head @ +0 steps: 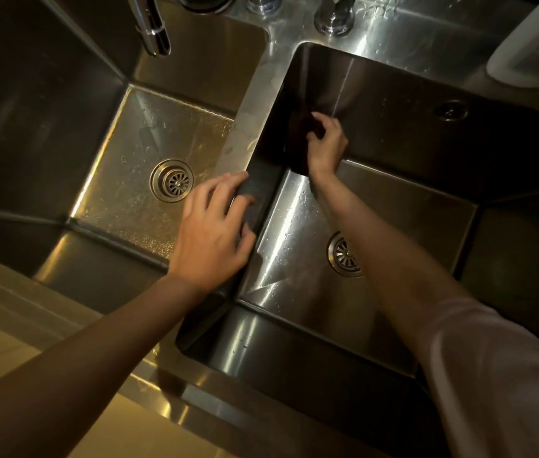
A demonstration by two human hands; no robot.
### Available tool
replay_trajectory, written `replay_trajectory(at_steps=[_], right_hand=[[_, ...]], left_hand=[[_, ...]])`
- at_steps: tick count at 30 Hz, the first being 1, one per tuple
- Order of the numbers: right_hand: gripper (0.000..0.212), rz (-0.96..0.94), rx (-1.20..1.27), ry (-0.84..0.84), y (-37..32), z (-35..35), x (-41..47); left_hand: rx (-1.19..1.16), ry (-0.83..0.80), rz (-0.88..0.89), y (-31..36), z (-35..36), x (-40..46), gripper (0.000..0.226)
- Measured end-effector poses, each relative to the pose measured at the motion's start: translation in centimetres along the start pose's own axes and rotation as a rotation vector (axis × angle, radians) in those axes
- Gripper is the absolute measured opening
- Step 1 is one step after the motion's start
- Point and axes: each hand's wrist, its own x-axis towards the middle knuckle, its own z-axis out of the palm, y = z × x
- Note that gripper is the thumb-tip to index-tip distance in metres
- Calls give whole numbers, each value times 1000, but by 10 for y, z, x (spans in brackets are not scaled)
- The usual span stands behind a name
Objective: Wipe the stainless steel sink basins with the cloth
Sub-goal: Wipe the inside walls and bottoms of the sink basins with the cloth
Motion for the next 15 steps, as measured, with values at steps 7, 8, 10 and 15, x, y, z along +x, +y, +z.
replay_trajectory(at_steps=[7, 8, 10, 15], right_hand=[[35, 163, -168, 39, 12, 10, 1], [34, 151, -127, 67, 6, 7, -3], [33, 100, -15, 143, -10, -4, -12], [29, -123, 316, 403, -75, -33, -34]], left_hand=[[1, 35, 7, 1, 0, 1, 27], [5, 33, 6, 1, -1, 1, 26], [10, 25, 2, 2, -2, 0, 26], [15, 5, 4, 1, -2, 0, 27]])
